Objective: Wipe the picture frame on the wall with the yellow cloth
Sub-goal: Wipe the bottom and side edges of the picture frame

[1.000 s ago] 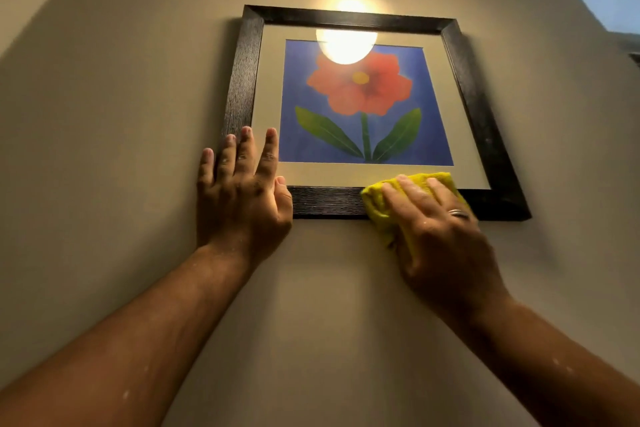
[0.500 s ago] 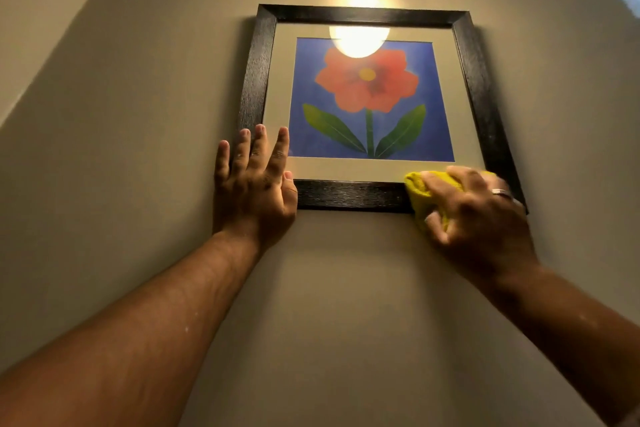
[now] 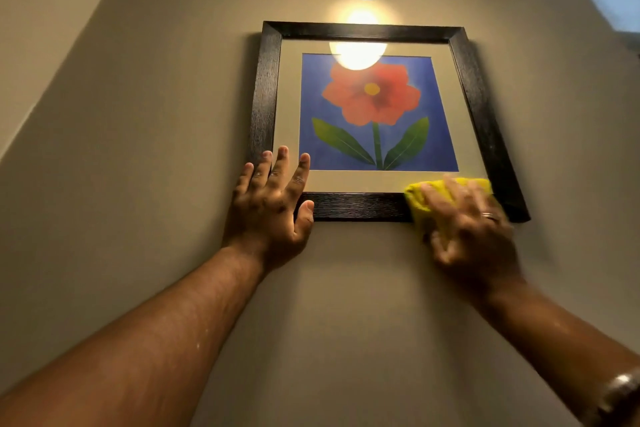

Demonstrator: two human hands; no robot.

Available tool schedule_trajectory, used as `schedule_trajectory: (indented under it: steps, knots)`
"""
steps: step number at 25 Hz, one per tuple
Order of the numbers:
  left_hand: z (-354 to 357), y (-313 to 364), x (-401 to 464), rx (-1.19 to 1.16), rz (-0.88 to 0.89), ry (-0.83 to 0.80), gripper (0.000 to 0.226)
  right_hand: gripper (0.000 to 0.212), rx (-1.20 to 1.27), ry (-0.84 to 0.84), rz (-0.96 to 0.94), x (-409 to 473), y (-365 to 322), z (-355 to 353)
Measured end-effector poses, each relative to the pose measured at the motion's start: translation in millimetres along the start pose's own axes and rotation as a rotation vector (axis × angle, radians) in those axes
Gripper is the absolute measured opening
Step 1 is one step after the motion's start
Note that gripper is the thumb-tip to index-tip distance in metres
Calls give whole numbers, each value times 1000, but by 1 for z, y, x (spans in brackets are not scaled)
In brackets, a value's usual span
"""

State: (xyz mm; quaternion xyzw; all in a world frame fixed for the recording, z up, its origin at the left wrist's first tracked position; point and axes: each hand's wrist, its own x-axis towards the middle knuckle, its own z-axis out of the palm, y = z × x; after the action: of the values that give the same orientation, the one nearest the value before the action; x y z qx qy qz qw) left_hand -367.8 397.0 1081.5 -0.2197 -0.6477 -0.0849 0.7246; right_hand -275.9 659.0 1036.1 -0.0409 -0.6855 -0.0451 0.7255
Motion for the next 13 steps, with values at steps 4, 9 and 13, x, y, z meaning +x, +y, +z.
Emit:
schedule_trajectory:
  steps: [4,9,13]
  knots:
    - [-1,-1,-1,53,23,-32,74,61,88,-47,107,8,-22,-3]
    - [0,-1,0,119,23,-50,76,55,89,-216,-350,14,-27,-5]
    - [0,0,-2,109,12,-62,78,48,26,-160,-21,21,13,-24]
